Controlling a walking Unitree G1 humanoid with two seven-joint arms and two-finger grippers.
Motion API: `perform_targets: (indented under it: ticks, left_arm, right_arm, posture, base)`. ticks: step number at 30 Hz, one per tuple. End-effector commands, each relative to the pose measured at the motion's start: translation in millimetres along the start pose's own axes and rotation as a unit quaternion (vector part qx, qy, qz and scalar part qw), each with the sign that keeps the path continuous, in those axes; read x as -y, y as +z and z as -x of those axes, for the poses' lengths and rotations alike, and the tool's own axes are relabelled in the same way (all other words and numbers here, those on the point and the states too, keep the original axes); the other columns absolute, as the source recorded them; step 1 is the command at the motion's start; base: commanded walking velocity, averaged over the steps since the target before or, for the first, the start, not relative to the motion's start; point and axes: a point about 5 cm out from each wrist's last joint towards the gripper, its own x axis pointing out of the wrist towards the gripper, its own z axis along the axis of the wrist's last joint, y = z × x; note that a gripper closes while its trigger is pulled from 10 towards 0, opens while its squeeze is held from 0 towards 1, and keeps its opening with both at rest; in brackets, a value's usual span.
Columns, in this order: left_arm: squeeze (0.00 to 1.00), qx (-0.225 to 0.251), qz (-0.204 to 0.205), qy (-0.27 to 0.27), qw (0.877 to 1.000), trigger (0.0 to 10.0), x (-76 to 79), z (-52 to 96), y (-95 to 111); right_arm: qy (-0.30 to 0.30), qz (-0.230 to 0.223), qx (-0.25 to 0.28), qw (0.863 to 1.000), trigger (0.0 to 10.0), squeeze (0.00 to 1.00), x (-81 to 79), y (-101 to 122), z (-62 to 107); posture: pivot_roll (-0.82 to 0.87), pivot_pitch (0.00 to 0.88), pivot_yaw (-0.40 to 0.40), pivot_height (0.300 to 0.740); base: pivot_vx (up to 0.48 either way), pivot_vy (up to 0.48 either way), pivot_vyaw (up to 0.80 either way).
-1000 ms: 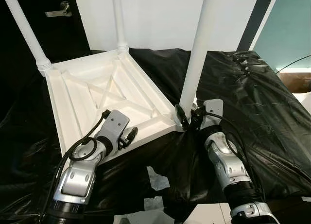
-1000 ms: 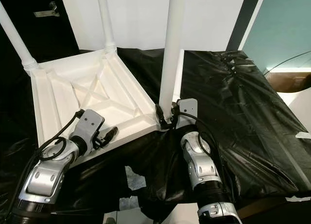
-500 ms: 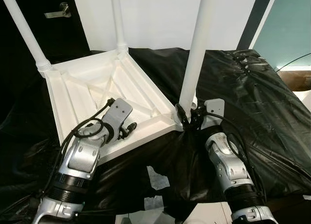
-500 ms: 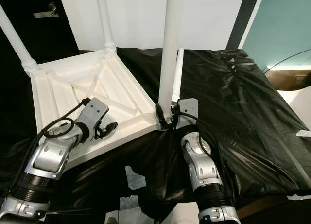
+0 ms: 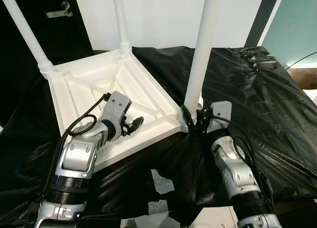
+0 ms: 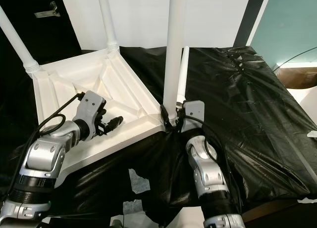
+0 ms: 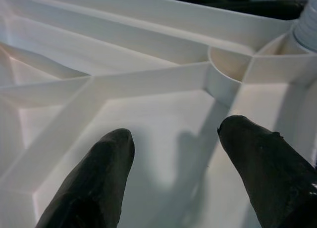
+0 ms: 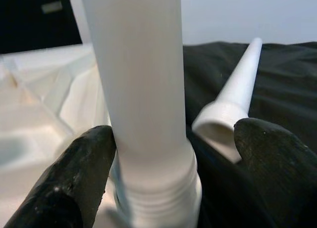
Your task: Building children table
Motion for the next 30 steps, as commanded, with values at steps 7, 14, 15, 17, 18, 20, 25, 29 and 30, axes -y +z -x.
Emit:
perform_targets:
  ticks: [7,14,15,17,18,20,25,29,30]
  left_arm:
    - [0.00,-0.044,-0.011,-0.027,0.999,10.0,9.4,0.2,-18]
    - [0.00,-0.097,-0.020,0.017,0.995,10.0,1.5,-7.8,-31]
    - [0.00,-0.097,-0.020,0.017,0.995,10.0,1.5,-7.8,-31]
    - [0.00,-0.127,-0.011,0.048,0.991,10.0,-5.8,-12.8,-36]
    - [0.00,-0.147,0.000,0.060,0.987,10.0,-9.7,-14.8,-40]
    - [0.00,-0.152,0.002,0.063,0.986,10.0,-10.4,-15.1,-41]
    - [0.00,-0.178,0.038,0.085,0.980,3.1,-18.8,-13.9,-49]
    - [0.00,-0.190,0.050,0.096,0.976,0.0,-22.2,-13.4,-53]
    - [0.00,-0.190,0.050,0.096,0.976,0.0,-22.2,-13.4,-53]
  right_arm:
    - [-0.008,0.015,-0.024,1.000,10.0,0.00,10.4,-12,9.6]
    - [-0.007,0.016,-0.019,1.000,10.0,0.00,6.9,-10,8.5]
    - [-0.007,0.016,-0.019,1.000,10.0,0.00,6.9,-10,8.5]
    - [-0.005,0.015,-0.015,1.000,10.0,0.00,3.7,-9,8.4]
    - [-0.004,0.015,-0.012,1.000,10.0,0.00,2.1,-8,8.4]
    - [-0.003,0.015,-0.011,1.000,10.0,0.00,1.9,-8,8.4]
    - [-0.008,0.015,-0.008,1.000,10.0,0.00,2.3,-7,8.3]
    - [-0.010,0.015,-0.007,1.000,10.0,0.00,3.0,-7,9.1]
    - [-0.010,0.015,-0.007,1.000,10.0,0.00,3.0,-7,9.1]
  posture:
    - [0.10,0.041,0.007,0.740]
    - [0.10,0.046,0.015,0.740]
    - [0.10,0.046,0.015,0.740]
    - [0.10,0.046,0.021,0.740]
    - [0.10,0.048,0.024,0.740]
    - [0.10,0.048,0.024,0.740]
    - [0.10,0.058,0.037,0.740]
    - [0.10,0.058,0.037,0.740]
    - [0.10,0.058,0.037,0.740]
  base:
    - [0.000,0.000,0.00]
    - [0.000,0.000,0.00]
    - [0.000,0.000,0.00]
    - [0.000,0.000,0.00]
    - [0.000,0.000,0.00]
    - [0.000,0.000,0.00]
    - [0.000,0.000,0.00]
    - [0.000,0.000,0.00]
    - [0.000,0.000,0.00]
